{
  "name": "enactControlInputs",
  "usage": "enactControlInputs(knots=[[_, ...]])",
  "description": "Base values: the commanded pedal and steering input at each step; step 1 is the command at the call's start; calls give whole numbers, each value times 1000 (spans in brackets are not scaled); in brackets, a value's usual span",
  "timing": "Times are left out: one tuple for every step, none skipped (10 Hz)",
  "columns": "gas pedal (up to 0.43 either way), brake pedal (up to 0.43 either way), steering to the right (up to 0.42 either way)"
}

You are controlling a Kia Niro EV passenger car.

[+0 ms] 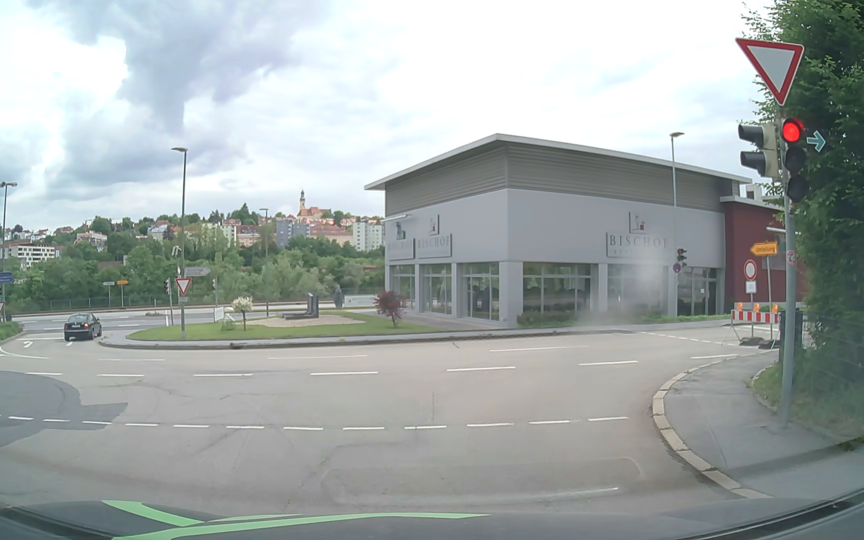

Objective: Follow the waypoints while adhering to traffic rules and regulations

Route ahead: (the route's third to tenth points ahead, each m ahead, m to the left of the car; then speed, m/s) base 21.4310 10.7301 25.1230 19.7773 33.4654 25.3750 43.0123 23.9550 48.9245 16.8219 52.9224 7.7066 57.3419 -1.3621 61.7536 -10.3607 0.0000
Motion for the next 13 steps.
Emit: enactControlInputs(knots=[[0, 366, 0], [0, 366, 0], [0, 366, 0], [0, 366, 0], [0, 366, 0], [0, 366, 0], [0, 366, 0], [0, 366, 0], [0, 366, 0], [0, 366, 0], [0, 366, 0], [0, 366, 0], [0, 366, 0]])
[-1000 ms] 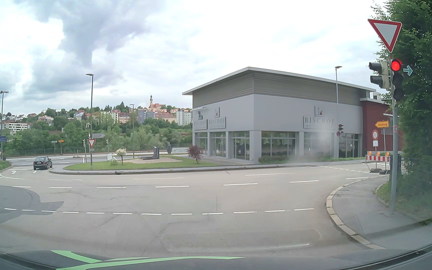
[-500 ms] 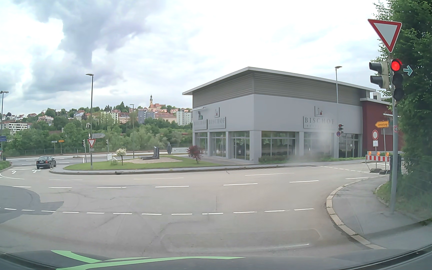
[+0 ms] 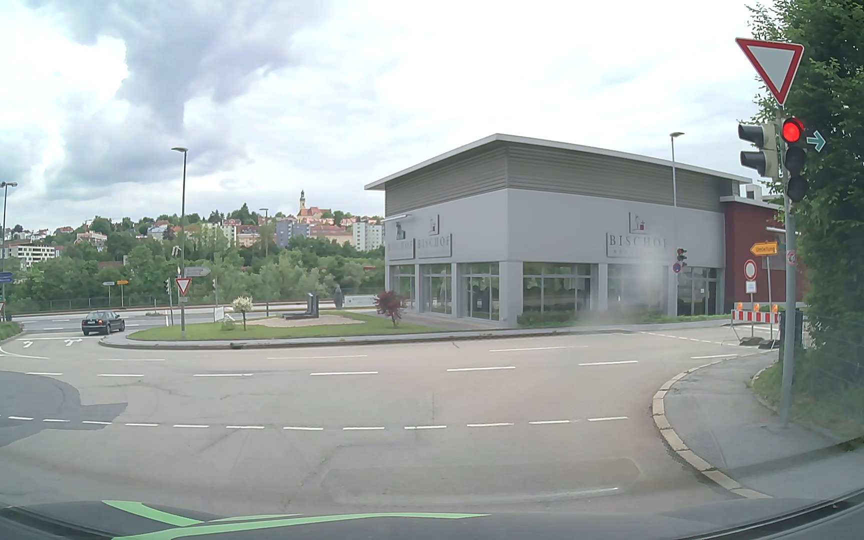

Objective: Follow the waypoints while adhering to traffic rules and regulations

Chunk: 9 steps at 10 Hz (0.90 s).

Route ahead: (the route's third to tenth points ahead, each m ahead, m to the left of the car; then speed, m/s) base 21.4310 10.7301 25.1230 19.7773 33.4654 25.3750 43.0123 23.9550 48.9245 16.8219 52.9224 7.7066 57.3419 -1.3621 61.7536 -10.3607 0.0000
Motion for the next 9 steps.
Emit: enactControlInputs(knots=[[0, 372, 0], [0, 366, 0], [0, 366, 0], [0, 366, 0], [0, 366, 0], [0, 366, 0], [0, 372, 0], [0, 366, 0], [0, 366, 0]])
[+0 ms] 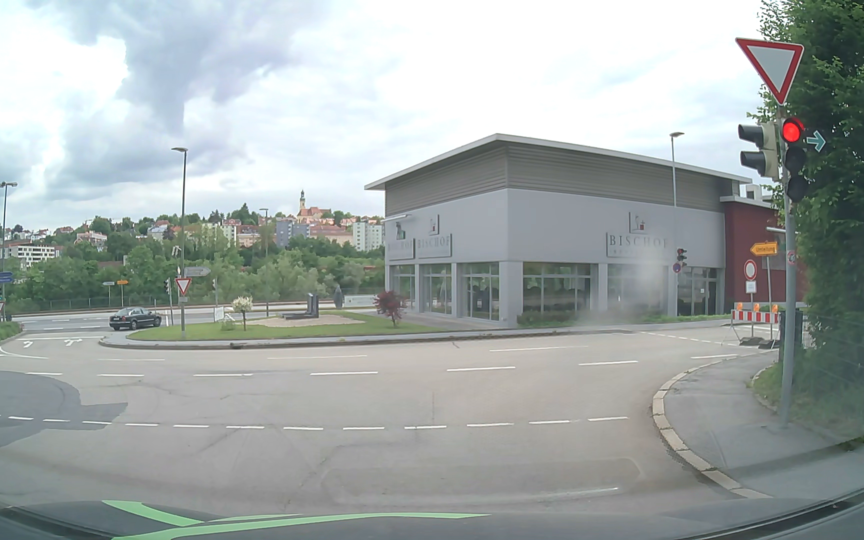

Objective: Follow the waypoints while adhering to traffic rules and regulations

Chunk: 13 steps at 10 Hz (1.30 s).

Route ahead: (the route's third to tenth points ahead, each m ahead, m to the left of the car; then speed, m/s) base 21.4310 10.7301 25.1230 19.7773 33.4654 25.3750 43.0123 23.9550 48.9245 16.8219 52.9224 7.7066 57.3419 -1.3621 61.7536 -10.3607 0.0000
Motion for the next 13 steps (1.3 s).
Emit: enactControlInputs(knots=[[0, 366, 0], [0, 366, 0], [0, 366, 0], [0, 366, 0], [0, 366, 0], [0, 366, 0], [0, 366, 0], [0, 366, 0], [0, 366, 0], [0, 366, 0], [0, 366, 0], [0, 372, 0], [0, 366, 0]])
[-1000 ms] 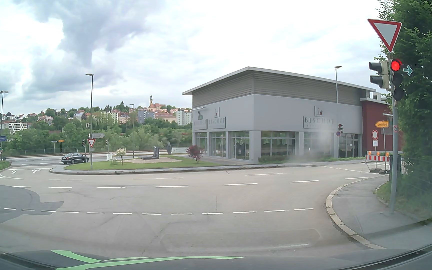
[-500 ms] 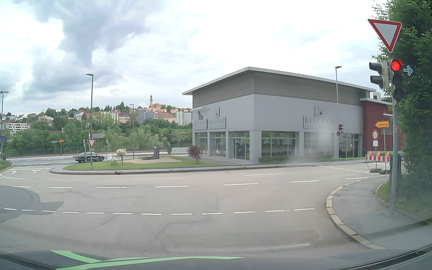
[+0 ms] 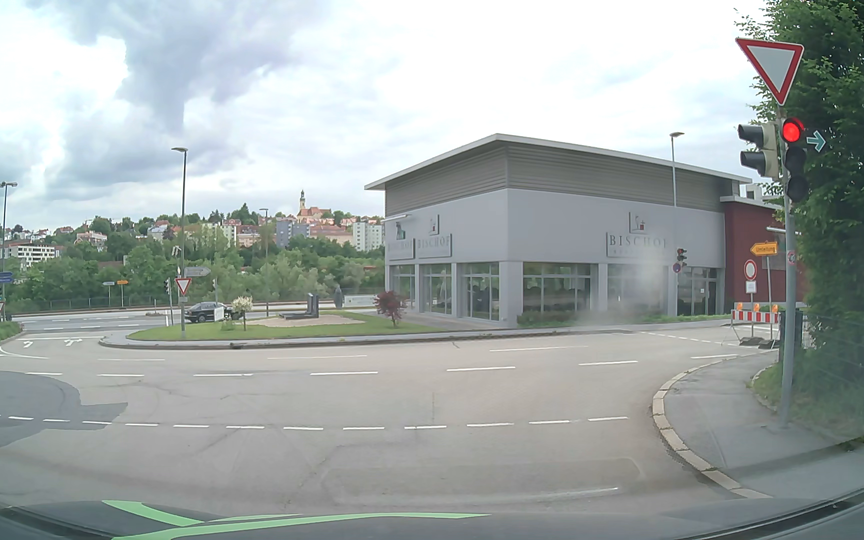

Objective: Follow the waypoints while adhering to traffic rules and regulations

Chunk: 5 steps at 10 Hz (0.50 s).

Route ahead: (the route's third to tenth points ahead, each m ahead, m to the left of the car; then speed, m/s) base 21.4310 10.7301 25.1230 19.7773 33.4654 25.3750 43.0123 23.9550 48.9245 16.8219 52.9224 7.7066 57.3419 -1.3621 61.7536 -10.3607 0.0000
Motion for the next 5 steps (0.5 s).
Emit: enactControlInputs(knots=[[0, 366, 0], [0, 366, 0], [0, 366, 0], [0, 366, 0], [0, 366, 0]])
